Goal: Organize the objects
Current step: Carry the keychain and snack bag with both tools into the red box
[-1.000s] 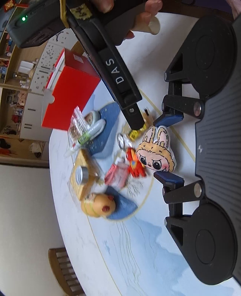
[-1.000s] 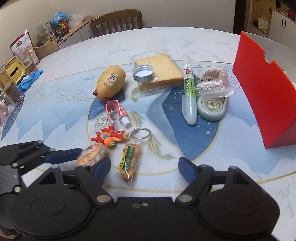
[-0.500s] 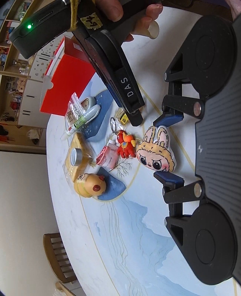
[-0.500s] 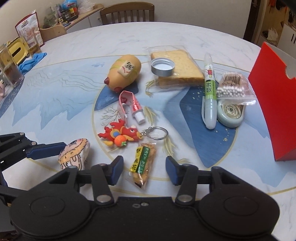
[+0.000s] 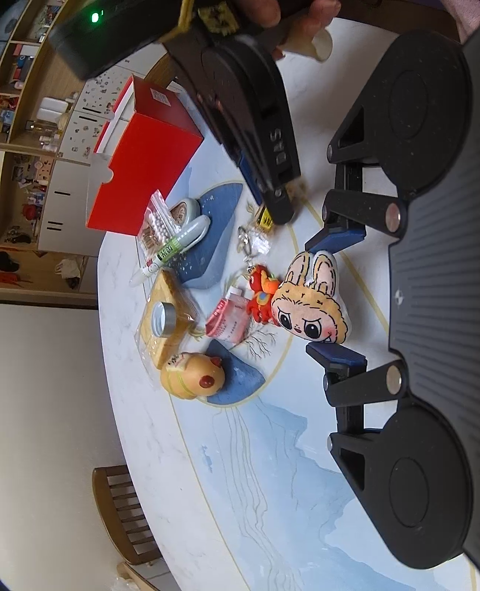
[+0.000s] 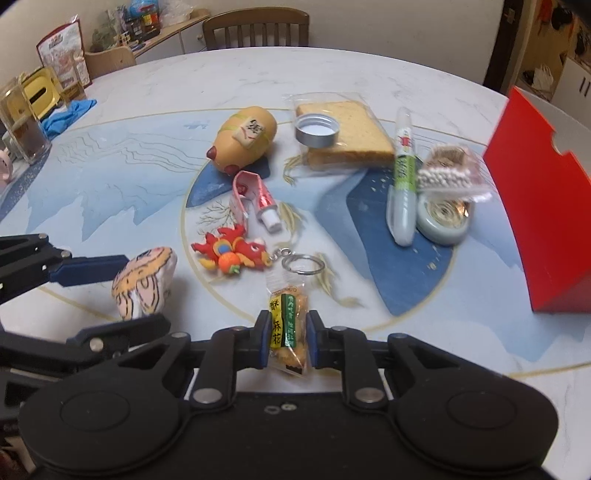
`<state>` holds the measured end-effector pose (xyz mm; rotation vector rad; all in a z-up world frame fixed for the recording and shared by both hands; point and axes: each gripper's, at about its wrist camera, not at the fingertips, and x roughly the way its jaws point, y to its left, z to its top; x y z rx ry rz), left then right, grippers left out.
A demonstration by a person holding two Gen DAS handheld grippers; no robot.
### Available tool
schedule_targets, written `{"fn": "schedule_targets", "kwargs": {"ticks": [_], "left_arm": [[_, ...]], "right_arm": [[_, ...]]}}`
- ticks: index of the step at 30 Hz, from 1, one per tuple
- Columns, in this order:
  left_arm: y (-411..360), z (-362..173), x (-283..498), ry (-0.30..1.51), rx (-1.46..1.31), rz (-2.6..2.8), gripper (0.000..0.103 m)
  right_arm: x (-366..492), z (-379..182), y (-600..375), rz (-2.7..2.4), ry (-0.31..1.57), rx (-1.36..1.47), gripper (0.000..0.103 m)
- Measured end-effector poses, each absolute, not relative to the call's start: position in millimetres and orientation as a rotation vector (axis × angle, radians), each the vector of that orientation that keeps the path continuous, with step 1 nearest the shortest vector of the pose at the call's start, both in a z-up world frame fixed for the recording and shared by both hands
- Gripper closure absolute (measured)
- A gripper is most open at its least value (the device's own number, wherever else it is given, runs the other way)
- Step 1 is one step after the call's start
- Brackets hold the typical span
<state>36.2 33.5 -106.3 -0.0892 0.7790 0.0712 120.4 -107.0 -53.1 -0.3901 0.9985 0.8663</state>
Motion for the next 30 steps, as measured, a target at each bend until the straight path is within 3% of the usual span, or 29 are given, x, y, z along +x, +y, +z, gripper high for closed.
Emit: {"fn": "schedule_targets", "kwargs": {"ticks": [12, 30], "left_arm": [[9.6, -82.9, 61.3, 0.756, -0.067, 0.048, 0.052], [-62.3, -20.6, 154.0, 0.665, 0.025, -0.092, 0.052]], "right_arm": [[140.2, -22.0, -157.3, 0.933, 1.064, -0.256, 0.085], [221.3, 35.7, -229.7, 0.852, 0.94, -0.13, 0.085]]}}
